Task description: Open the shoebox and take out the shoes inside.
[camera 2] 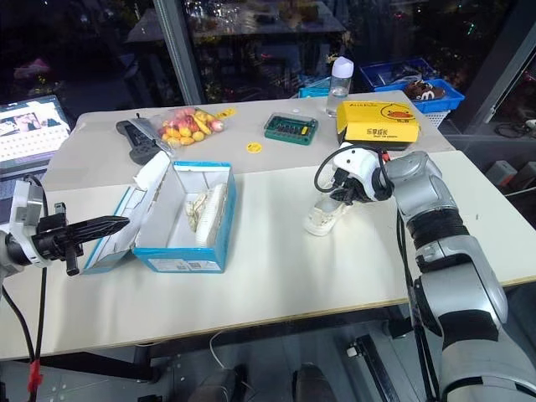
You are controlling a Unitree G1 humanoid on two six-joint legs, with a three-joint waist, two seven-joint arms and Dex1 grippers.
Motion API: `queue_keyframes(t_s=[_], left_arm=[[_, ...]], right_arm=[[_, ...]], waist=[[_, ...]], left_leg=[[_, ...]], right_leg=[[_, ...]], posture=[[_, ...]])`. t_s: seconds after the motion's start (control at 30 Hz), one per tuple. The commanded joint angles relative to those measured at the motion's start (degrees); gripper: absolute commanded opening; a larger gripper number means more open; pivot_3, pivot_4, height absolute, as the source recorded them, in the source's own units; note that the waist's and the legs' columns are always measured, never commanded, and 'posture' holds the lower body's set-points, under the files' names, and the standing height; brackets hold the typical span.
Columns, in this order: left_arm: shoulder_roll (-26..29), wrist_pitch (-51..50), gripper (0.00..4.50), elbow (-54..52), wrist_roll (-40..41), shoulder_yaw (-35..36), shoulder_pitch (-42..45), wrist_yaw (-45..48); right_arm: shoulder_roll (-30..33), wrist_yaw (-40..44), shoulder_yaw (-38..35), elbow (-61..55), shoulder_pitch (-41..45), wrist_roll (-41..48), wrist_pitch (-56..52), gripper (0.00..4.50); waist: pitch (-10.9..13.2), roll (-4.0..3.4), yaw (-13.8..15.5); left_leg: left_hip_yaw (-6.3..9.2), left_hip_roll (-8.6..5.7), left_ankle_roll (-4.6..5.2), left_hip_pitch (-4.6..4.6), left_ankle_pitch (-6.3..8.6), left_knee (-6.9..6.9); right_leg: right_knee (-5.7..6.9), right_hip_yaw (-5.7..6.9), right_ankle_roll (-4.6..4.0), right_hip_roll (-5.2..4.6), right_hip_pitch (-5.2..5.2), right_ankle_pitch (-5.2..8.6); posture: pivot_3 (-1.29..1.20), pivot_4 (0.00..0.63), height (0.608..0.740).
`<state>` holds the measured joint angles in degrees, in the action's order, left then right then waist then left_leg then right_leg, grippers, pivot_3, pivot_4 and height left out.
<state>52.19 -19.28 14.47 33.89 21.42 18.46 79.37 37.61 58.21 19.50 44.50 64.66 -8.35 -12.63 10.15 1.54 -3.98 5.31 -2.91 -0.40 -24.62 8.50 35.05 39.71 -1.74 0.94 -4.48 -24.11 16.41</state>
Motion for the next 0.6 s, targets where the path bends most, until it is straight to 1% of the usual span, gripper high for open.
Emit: queue_keyframes(t_s=[0.03,0.13,0.23,0.27,0.33,0.37,0.47,0.57,0.6], left_arm=[[0.9,0.5,0.0,-1.0,0.7,1.3,0.5,-0.2],[1.0,0.3,0.0,-1.3,0.7,1.5,0.2,-0.3],[1.2,-0.2,0.0,-1.8,0.9,1.6,0.1,-0.5],[1.2,-0.3,0.0,-2.0,1.0,1.6,0.1,-0.7],[1.3,-0.7,0.0,-2.3,1.1,1.7,0.2,-0.8],[1.3,-0.8,0.0,-2.4,1.1,1.7,0.2,-1.0],[1.2,-1.3,0.0,-3.2,1.2,1.5,0.1,-1.4],[1.1,-1.6,0.0,-3.5,1.3,1.3,0.2,-1.7],[1.0,-1.7,0.0,-3.7,1.3,1.3,0.2,-1.8]], right_arm=[[0.5,3.9,-2.6,-4.9,4.7,1.4,0.9,2.43],[0.6,8.2,-4.4,-10.2,7.6,4.2,-0.9,2.43],[-0.5,12.4,-6.5,-15.8,10.1,8.3,-4.8,2.43],[-2.7,13.2,-7.2,-18.4,11.4,10.8,-7.1,2.43],[-6.4,12.9,-7.8,-21.3,12.7,13.2,-10.2,2.43],[-10.2,11.2,-6.9,-21.6,13.3,13.2,-11.4,2.43],[-21.5,8.2,0.0,-20.0,12.6,9.9,-9.5,2.43],[-27.2,6.5,4.3,-14.4,13.1,6.1,-5.2,2.43],[-29.0,5.4,5.4,-10.7,14.0,4.7,-3.1,2.7]], waist=[[0.0,-0.01,0.0],[0.0,-0.03,-0.2],[0.0,-0.03,-0.1],[0.0,-0.03,-0.1],[0.0,-0.03,-0.3],[0.0,-0.02,-0.3],[0.0,0.01,-0.4],[0.0,0.0,-0.2],[0.0,0.01,0.0]], left_leg=[[0.0,0.0,0.0,-0.01,0.0,0.01],[-0.02,0.01,0.0,-0.02,0.0,-0.01],[-0.03,0.1,0.01,-0.01,0.01,-0.06],[-0.02,0.12,0.01,0.0,0.01,-0.06],[-0.03,0.12,0.01,0.0,0.02,-0.03],[-0.03,0.13,0.01,0.04,0.01,-0.03],[-0.04,0.18,0.01,0.25,0.01,-0.06],[-0.06,0.21,0.0,0.28,0.01,-0.07],[-0.06,0.21,0.0,0.27,0.01,-0.05]], right_leg=[[0.0,0.0,0.0,0.0,-0.01,0.0],[0.0,-0.03,0.01,0.01,-0.05,0.0],[0.0,-0.04,0.01,0.07,-0.07,0.0],[-0.01,-0.02,0.01,0.07,-0.05,0.0],[-0.02,-0.03,0.01,0.06,-0.03,0.0],[0.02,-0.08,0.01,0.07,-0.04,0.0],[0.11,-0.12,0.0,0.1,0.07,-0.01],[0.33,-0.17,0.0,0.17,-0.07,-0.01],[0.36,-0.15,0.0,0.16,-0.08,-0.01]], posture=[[0.0,0.15,0.734],[0.0,0.15,0.734],[0.0,0.15,0.734],[0.0,0.15,0.734],[0.0,0.15,0.734],[0.0,0.15,0.734],[0.0,0.15,0.734],[0.0,0.15,0.734],[0.0,0.15,0.734]])
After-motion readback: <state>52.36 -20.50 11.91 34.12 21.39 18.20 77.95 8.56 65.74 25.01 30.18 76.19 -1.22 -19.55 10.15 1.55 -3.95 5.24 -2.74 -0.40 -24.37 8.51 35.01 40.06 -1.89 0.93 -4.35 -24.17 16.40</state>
